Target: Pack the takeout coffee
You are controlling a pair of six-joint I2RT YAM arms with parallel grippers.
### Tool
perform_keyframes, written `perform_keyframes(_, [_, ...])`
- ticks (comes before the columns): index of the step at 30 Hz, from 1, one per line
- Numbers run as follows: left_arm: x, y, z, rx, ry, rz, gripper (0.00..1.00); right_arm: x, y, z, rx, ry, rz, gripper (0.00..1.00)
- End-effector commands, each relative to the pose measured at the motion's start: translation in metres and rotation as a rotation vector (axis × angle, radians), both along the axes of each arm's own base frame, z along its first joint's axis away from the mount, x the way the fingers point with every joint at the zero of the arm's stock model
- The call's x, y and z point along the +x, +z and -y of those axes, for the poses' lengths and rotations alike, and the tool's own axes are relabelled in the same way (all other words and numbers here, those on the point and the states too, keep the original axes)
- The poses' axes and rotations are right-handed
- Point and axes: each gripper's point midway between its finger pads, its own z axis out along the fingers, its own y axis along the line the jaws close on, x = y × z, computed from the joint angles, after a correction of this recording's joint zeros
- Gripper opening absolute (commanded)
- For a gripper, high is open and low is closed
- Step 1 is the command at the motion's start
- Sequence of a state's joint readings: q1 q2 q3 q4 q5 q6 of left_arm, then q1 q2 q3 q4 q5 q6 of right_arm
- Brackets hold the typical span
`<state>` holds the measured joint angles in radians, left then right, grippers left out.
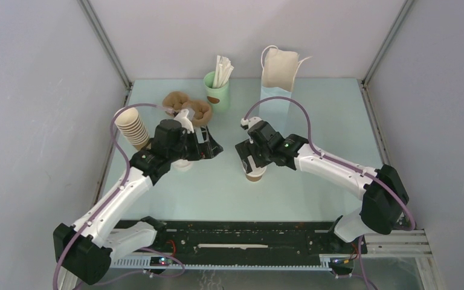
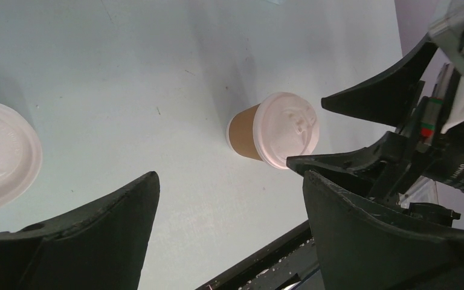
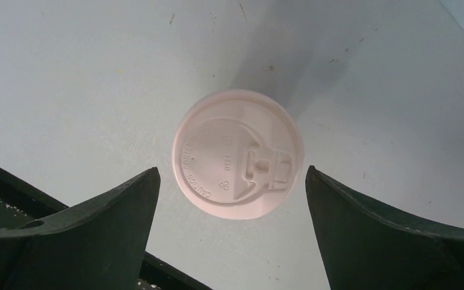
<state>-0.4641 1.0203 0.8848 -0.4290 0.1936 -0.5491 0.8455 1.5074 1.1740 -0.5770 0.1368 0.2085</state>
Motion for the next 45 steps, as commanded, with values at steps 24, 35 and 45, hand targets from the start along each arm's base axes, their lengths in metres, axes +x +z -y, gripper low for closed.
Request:
perform_keyframes(24, [-0.001, 0.006, -0.006, -0.005, 0.018, 0.041, 0.95, 0.006, 0.01, -0.01, -0.094, 0.026, 0.094, 1.0])
perform_keyframes(35, [-0.002, 0.003, -0.006, -0.005, 0.015, 0.034, 0.95, 0.006, 0.005, -0.006, -0.111, 0.001, 0.077, 1.0])
perform_keyframes(45, [-0.001, 0.007, -0.005, -0.007, 0.015, 0.043, 0.95, 0.012, 0.002, -0.007, -0.079, -0.013, 0.056, 0.99])
